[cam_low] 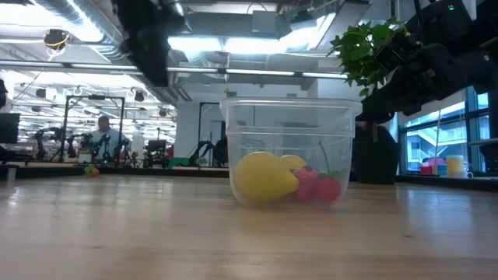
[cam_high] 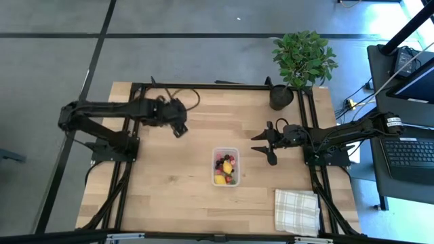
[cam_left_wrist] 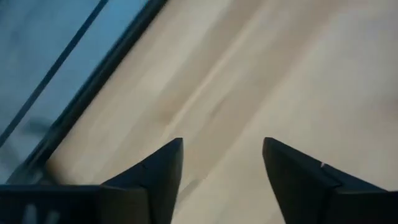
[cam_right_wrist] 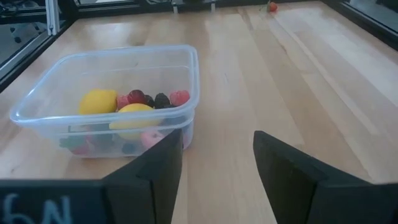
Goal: Pick and placing Produce into tupperware
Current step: Put the strawberry into the transparent bin
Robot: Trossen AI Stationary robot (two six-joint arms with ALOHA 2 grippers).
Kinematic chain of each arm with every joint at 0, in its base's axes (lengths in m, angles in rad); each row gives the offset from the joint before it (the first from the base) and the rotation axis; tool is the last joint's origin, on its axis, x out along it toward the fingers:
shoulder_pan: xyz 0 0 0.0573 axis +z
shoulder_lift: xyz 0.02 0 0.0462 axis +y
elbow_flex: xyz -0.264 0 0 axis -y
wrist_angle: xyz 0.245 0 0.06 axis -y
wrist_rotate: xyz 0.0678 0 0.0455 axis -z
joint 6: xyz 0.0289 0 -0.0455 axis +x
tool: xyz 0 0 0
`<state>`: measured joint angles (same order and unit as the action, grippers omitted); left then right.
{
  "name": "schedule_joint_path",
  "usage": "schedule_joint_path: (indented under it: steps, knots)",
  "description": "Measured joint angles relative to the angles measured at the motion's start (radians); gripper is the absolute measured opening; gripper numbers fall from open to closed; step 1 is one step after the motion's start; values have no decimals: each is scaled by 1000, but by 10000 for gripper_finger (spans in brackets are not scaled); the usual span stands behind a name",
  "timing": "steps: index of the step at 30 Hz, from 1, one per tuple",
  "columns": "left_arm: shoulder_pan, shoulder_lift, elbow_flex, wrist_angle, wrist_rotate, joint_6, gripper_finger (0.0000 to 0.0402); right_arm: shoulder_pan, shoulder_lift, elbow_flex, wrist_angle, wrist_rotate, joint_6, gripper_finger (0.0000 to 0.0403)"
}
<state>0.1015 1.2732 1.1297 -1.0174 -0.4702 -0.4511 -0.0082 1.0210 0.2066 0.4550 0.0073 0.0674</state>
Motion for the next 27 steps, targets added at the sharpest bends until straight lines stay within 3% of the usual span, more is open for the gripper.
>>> schedule_joint_path:
  steps: [4, 8, 15, 20, 27]
  knots:
    - [106, 0, 0, -125, -55, -100, 246, 0, 0, 0, -2, 0, -1, 198]
    - [199, 0, 0, -164, -36, -119, 265, 0, 0, 0, -2, 0, 3, 198]
    - [308, 1, -6, -192, 56, -119, 268, 0, 0, 0, -2, 0, 5, 198]
    - [414, 1, -31, -256, 53, -117, 268, 0, 0, 0, -2, 0, 6, 198]
    - [505, 2, -146, -172, 50, -63, 268, 0, 0, 0, -2, 0, 6, 198]
